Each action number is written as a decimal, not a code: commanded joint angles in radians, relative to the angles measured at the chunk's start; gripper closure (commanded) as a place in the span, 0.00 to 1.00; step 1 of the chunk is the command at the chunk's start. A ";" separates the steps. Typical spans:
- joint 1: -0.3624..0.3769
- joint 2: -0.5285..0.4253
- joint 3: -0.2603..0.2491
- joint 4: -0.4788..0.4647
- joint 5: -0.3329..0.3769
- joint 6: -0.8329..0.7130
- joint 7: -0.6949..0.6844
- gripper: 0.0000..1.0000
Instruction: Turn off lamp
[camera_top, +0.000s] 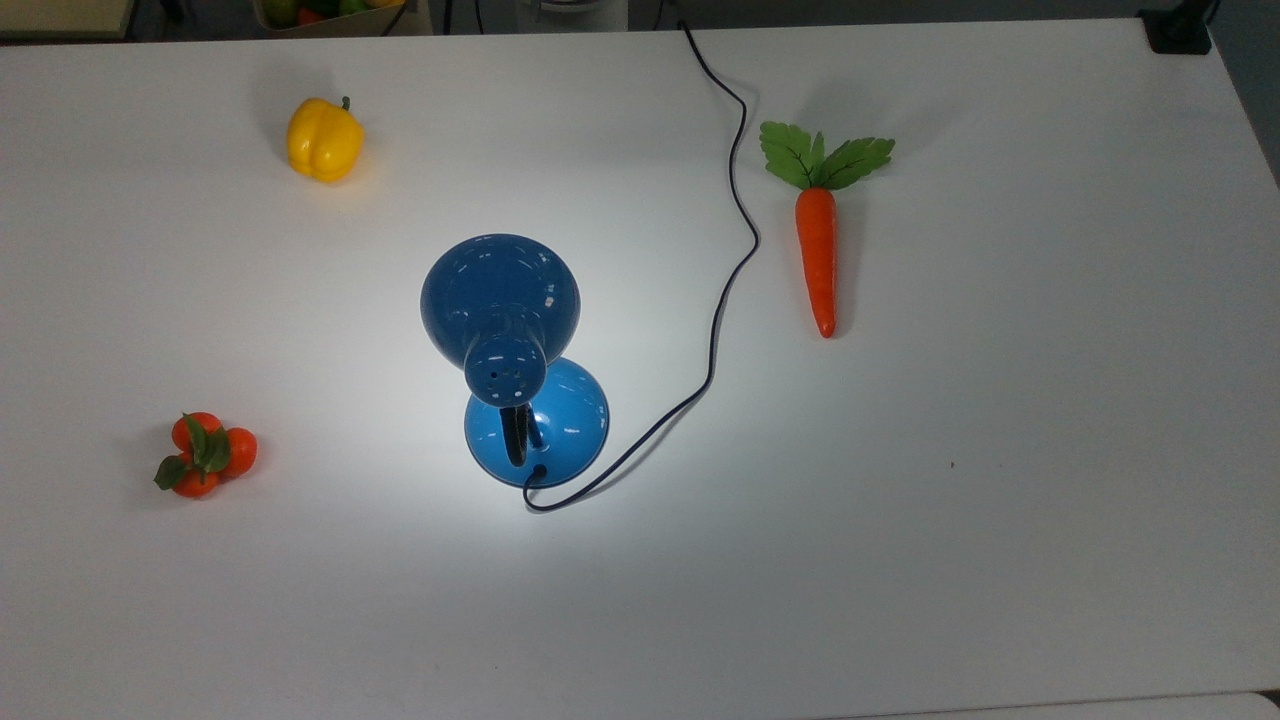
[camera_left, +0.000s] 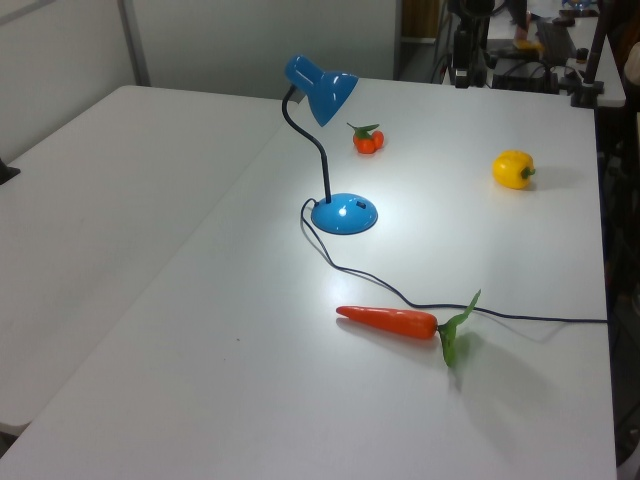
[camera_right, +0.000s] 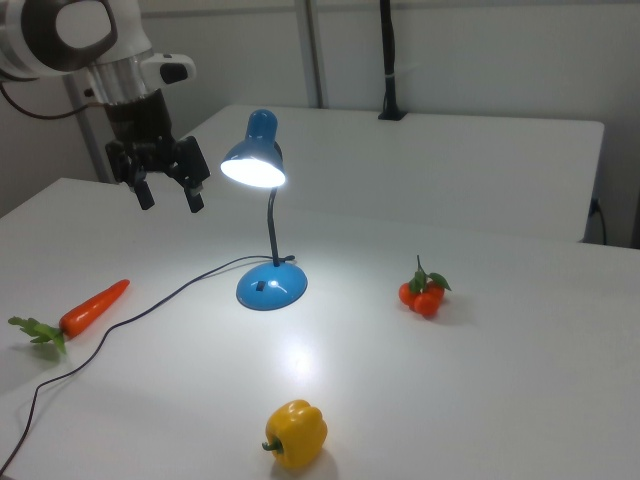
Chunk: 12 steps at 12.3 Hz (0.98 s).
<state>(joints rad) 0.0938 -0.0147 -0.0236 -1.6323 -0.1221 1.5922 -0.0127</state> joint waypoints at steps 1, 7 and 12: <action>-0.002 -0.008 -0.006 0.000 0.012 -0.024 -0.004 0.00; 0.001 -0.005 -0.006 0.000 0.012 -0.026 -0.007 0.00; -0.002 -0.004 -0.006 0.000 0.012 -0.024 -0.015 0.20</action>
<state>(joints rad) 0.0920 -0.0133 -0.0252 -1.6326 -0.1210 1.5921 -0.0127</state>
